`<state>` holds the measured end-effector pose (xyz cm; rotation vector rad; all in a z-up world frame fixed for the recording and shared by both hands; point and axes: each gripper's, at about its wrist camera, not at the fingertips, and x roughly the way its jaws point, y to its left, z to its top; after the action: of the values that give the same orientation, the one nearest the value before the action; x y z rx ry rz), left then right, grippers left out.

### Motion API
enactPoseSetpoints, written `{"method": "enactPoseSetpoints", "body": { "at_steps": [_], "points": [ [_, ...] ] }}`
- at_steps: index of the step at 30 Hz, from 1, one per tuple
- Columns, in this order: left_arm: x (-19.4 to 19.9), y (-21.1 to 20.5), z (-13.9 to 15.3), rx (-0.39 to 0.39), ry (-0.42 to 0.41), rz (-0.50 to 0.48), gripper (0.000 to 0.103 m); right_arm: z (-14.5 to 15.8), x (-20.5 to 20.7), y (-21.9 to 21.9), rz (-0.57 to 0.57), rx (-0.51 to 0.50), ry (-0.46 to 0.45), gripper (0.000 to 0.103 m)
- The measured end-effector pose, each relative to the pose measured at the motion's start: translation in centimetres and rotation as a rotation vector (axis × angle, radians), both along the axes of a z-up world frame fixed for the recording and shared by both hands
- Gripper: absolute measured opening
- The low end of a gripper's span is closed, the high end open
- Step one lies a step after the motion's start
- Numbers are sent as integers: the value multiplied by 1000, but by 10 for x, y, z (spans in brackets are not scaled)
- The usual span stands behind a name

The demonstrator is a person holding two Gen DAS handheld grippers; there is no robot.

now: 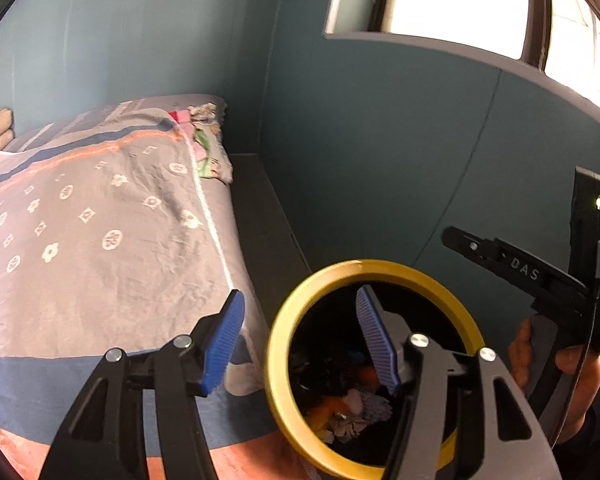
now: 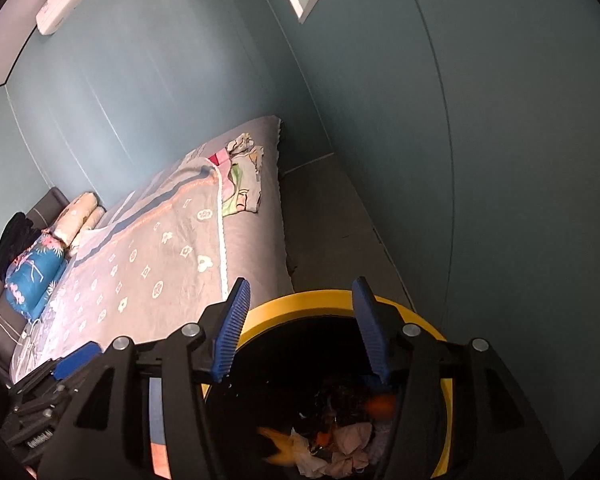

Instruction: Collect trash

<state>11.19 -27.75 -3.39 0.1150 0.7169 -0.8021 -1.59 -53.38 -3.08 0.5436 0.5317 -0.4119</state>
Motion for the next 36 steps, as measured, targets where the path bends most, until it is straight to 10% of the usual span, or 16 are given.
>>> {"method": "enactPoseSetpoints", "body": {
  "at_steps": [18,36],
  "points": [
    [12,96,12,-6,-26,200,56,20,30,43,162,-22,26,52],
    [9,242,19,-21,-67,531,68,33,107,204,486,-136,107,63]
  ]
}}
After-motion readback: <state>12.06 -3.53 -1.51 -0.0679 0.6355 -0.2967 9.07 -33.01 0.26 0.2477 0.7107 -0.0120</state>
